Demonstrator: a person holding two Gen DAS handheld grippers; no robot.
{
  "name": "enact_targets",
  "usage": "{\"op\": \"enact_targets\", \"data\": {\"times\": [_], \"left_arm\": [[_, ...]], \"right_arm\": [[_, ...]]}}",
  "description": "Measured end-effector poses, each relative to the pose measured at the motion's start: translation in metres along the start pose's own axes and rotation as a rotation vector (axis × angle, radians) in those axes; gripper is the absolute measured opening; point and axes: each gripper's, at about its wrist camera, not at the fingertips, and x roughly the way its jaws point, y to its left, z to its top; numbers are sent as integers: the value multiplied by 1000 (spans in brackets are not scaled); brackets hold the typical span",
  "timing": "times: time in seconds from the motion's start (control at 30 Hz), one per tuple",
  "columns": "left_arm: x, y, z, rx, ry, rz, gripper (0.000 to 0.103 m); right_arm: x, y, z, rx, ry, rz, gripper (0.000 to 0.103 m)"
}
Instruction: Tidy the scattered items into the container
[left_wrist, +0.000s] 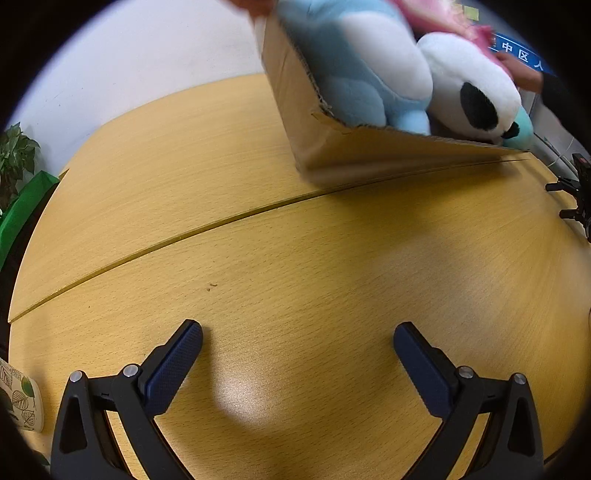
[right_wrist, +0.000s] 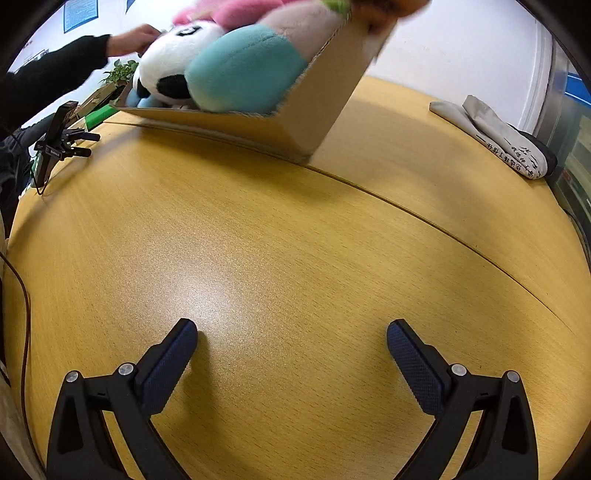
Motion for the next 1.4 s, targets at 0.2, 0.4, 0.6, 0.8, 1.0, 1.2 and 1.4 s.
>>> {"op": "enact_targets", "data": {"times": [0.2, 0.4, 0.6, 0.8, 1.0, 1.2, 1.4], "left_arm": [[7, -9, 12, 0, 0, 0, 103], [17, -21, 28, 0, 0, 0, 103], [25, -31, 42, 0, 0, 0, 103], [35, -41, 58, 0, 0, 0, 103], [49, -54, 79, -1, 0, 0, 103], [75, -13, 126, -1, 2, 0, 103], [90, -27, 143, -1, 1, 0, 103]], "right_arm": [[1, 1, 0, 0, 0, 0, 103], [1, 1, 0, 0, -1, -1, 103], [3, -1, 2, 2, 0, 2, 103], [7, -7, 6, 4, 0, 3, 103], [11, -12, 9, 4, 1, 3, 103], [10, -13, 10, 4, 1, 4, 103], [10, -11, 9, 2, 1, 4, 103]]}}
